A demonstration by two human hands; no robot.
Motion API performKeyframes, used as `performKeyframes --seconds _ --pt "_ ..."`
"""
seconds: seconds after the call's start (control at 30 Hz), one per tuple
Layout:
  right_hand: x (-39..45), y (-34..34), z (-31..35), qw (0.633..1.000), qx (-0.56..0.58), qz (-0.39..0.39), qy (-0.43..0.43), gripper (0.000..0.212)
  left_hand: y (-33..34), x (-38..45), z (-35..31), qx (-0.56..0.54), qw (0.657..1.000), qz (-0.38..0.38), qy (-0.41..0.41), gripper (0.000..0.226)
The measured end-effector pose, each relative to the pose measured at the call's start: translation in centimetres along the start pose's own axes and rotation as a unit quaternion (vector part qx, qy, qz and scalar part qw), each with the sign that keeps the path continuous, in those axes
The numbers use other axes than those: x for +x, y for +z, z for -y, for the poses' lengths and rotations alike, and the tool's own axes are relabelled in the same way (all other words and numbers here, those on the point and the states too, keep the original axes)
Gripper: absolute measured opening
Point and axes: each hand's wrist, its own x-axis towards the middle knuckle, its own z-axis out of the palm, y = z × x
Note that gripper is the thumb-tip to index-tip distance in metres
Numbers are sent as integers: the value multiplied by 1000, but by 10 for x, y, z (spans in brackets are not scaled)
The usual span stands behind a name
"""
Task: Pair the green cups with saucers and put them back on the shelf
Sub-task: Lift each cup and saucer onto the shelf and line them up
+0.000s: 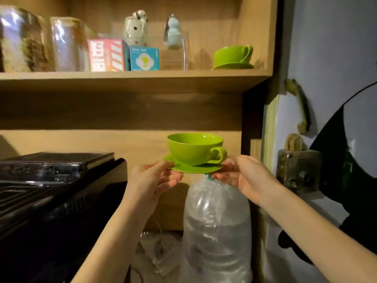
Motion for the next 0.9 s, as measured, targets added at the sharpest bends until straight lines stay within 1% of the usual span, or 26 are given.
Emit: performKeyframes --seconds 0.1,0.23,0.43,0.53,0.6,0.8,0.9 --pt "7 7 37 1000 -4 3 -16 14 18 11 -31 -15 1000 7 23 18" --pt "20 17 85 998 -9 3 -57 15 40 27 -70 -35 998 14 56 17" --pt "34 38 139 993 -19 -4 -115 12 58 48 -125 -55 995 21 77 16" --pt "43 50 159 992 -12 6 -123 11 65 58 -148 -72 994 31 82 8" --pt "53 57 172 992 -19 5 -127 12 70 68 -162 -65 994 32 85 6" --pt "87 74 194 991 -33 7 -129 14 76 101 -187 -20 994 18 106 13" --pt "105 77 193 992 -31 11 -119 14 75 117 -192 6 995 14 100 13"
